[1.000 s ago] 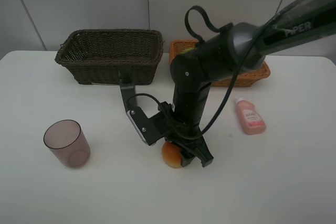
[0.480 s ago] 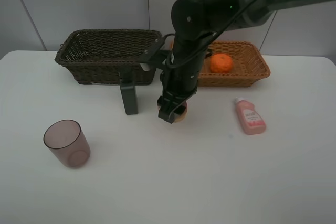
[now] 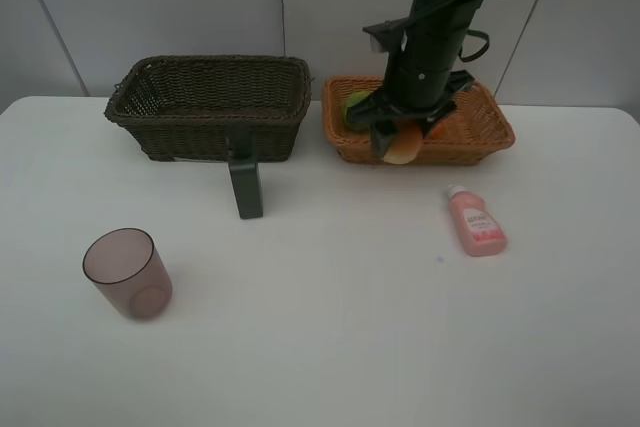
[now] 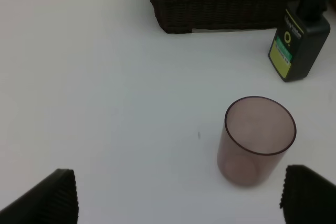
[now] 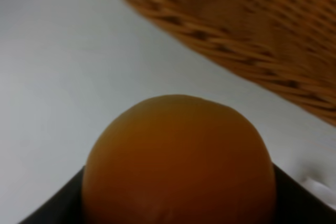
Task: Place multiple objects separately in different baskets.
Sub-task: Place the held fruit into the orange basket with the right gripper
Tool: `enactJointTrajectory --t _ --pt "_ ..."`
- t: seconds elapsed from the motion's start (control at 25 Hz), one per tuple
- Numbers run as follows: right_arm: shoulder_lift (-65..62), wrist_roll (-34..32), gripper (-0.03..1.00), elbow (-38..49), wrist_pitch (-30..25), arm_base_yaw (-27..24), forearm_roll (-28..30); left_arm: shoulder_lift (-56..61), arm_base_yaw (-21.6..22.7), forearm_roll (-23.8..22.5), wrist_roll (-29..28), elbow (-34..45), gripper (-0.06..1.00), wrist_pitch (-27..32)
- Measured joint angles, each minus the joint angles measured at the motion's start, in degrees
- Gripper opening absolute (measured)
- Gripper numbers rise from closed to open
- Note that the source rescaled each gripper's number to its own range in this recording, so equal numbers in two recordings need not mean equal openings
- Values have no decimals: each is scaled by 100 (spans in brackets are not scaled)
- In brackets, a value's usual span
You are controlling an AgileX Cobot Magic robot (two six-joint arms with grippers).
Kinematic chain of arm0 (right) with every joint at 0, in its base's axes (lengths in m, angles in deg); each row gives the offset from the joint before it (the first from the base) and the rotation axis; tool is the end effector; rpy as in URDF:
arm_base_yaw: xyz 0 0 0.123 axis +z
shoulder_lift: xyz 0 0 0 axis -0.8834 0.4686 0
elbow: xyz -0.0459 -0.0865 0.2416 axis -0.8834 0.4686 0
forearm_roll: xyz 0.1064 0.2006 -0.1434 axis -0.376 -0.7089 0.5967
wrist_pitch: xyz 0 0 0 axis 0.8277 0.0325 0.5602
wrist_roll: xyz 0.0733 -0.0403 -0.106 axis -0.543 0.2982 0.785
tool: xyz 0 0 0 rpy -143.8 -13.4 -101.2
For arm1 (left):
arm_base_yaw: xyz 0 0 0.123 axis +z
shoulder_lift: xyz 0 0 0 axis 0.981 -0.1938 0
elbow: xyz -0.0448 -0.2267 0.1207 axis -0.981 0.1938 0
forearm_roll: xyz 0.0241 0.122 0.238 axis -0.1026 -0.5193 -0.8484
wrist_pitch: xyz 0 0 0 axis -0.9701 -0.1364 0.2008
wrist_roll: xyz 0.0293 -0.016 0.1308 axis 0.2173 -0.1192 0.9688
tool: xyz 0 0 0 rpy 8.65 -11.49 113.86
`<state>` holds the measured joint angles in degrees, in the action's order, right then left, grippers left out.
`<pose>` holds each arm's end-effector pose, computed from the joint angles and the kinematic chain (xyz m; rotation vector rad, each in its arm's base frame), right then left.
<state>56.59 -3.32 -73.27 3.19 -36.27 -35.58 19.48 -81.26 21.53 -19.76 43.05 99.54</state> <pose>0.3965 0.1721 0.1341 -0.5802 2.8638 -0.1173 0.0718 -0.0014 0.2677 0.0040 2.0342 -0.0345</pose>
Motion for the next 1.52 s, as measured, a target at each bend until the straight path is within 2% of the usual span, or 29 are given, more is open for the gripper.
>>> enactJointTrajectory --t 0.2,0.48,0.92,1.2,1.24,1.28,1.4,1.44,1.52 --pt "0 -159 19 -7 95 -876 75 0 0 0 0 0 100 0" --pt "0 -172 19 -7 635 -1459 75 0 0 0 0 0 100 0" --pt "326 -172 19 -7 1652 -1719 75 0 0 0 0 0 100 0" --pt "482 -172 19 -7 1832 -1719 182 0 0 0 0 0 100 0" --pt "482 -172 22 -7 1839 -1719 206 0 0 0 0 0 100 0" --pt "482 -172 30 -7 1833 -1719 211 0 0 0 0 0 100 0" --pt "482 -172 76 -7 1816 -1719 218 0 0 0 0 0 100 0" --pt "482 -172 85 -7 1816 -1719 218 0 0 0 0 0 100 0" --pt "462 -172 95 -7 1755 -1688 224 0 0 0 0 0 100 0"
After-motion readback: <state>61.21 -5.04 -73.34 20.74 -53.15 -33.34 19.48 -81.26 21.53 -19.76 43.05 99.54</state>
